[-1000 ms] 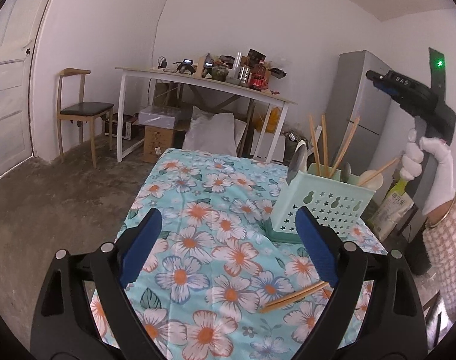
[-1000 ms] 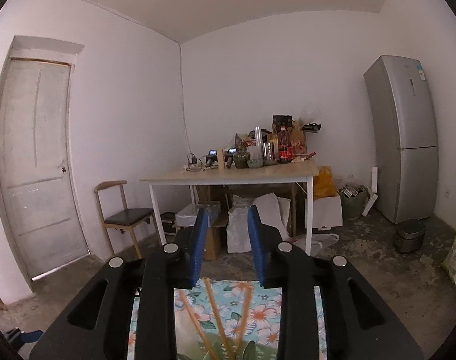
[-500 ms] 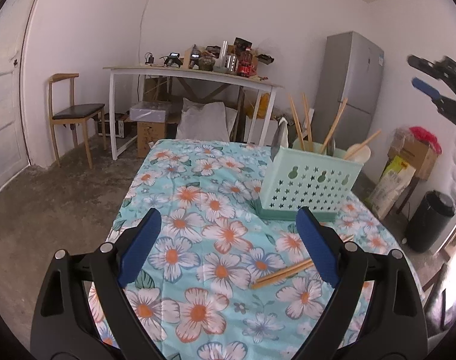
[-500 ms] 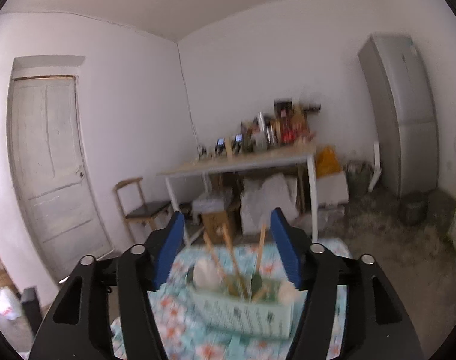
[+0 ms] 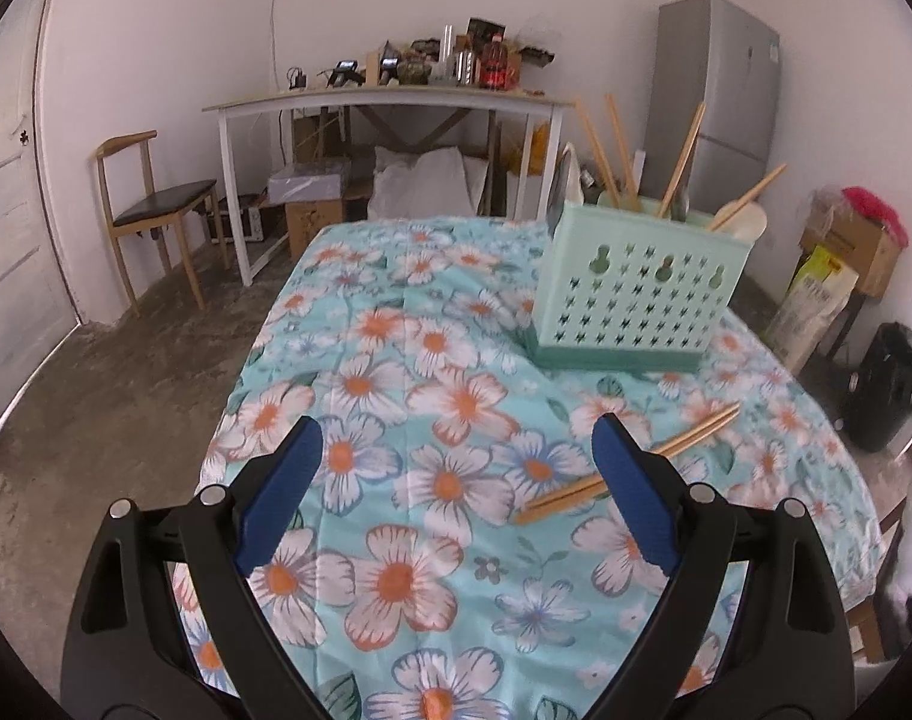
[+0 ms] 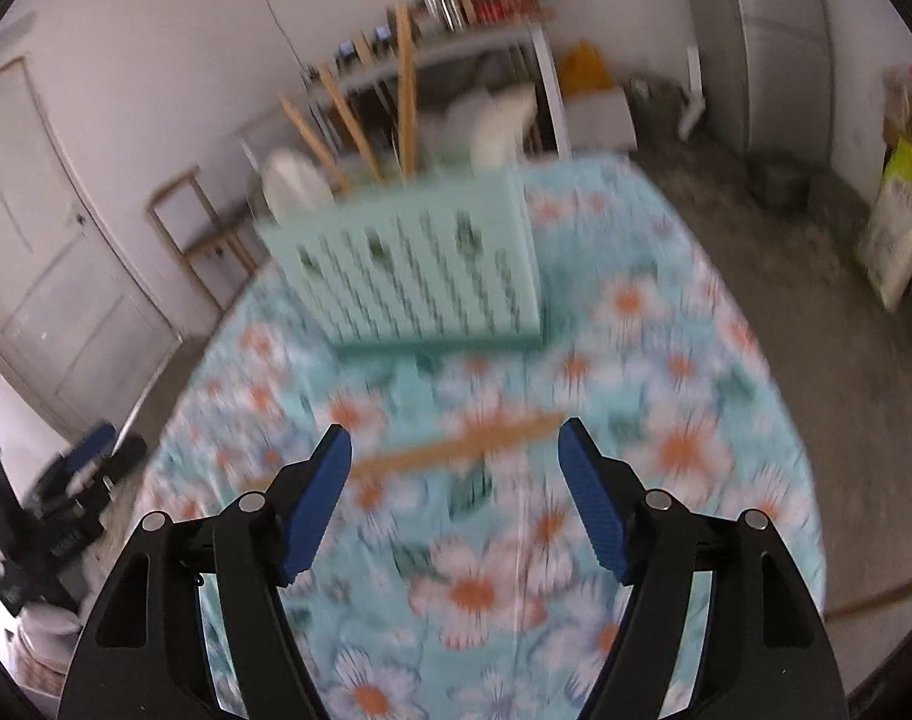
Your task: Organize utensils
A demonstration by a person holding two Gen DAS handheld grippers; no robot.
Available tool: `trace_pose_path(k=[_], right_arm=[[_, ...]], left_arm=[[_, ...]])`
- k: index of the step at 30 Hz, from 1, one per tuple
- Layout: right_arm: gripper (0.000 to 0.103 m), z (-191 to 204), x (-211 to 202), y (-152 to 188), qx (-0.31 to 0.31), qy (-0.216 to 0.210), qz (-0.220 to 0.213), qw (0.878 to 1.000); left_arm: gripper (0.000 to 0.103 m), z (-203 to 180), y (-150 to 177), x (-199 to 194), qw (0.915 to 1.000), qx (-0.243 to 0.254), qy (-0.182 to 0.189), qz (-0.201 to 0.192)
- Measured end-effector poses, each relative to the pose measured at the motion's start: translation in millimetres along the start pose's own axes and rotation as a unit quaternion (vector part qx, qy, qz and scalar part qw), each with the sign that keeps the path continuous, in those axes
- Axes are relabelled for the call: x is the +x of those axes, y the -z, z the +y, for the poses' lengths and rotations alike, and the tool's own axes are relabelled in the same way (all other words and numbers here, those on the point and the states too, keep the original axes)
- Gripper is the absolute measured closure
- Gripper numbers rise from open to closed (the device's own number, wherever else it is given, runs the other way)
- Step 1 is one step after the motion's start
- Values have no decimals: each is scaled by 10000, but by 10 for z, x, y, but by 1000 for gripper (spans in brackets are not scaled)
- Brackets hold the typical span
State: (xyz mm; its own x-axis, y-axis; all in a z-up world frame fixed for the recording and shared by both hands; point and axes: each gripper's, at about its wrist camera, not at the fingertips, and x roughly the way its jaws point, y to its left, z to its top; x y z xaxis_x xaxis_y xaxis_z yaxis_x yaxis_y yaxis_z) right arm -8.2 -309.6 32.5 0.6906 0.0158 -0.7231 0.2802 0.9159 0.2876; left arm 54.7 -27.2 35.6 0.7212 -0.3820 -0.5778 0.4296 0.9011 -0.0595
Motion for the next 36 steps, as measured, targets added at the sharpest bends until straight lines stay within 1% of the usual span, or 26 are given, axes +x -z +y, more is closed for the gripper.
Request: trace_pose_path(k=[2,4,8,10,17,22,26,34,36], right_arm=[[33,-21,103,106,30,162,180,9997],[33,-16,183,168,20,173,342,9993],[33,-41,312,254,10,280,474,9985],[33,-59,358,285,31,285,537,9981],[33,-55,525,386,-117,551,700,9960],[33,-42,596,459,-258,701,730,9945],[24,23,624,501,-449,744,682,9939],[7,91,670,559,-519,681,688,9939],[6,86,670,564,-494,644,694,9943]], left_arm=[[16,-10,36,48,9999,30,-42,139],[16,-7,74,96,9996,26,-77,269],[16,-10,146,216,9984,52,-139,545],[16,-17,174,248,9980,77,-185,601],[16,-21,267,344,9958,141,-258,866],[16,-6,291,355,9952,108,-302,927],[16,-11,300,354,9950,98,-306,945],[16,-35,303,323,9953,110,-314,912],[16,-32,299,316,9953,89,-301,916]])
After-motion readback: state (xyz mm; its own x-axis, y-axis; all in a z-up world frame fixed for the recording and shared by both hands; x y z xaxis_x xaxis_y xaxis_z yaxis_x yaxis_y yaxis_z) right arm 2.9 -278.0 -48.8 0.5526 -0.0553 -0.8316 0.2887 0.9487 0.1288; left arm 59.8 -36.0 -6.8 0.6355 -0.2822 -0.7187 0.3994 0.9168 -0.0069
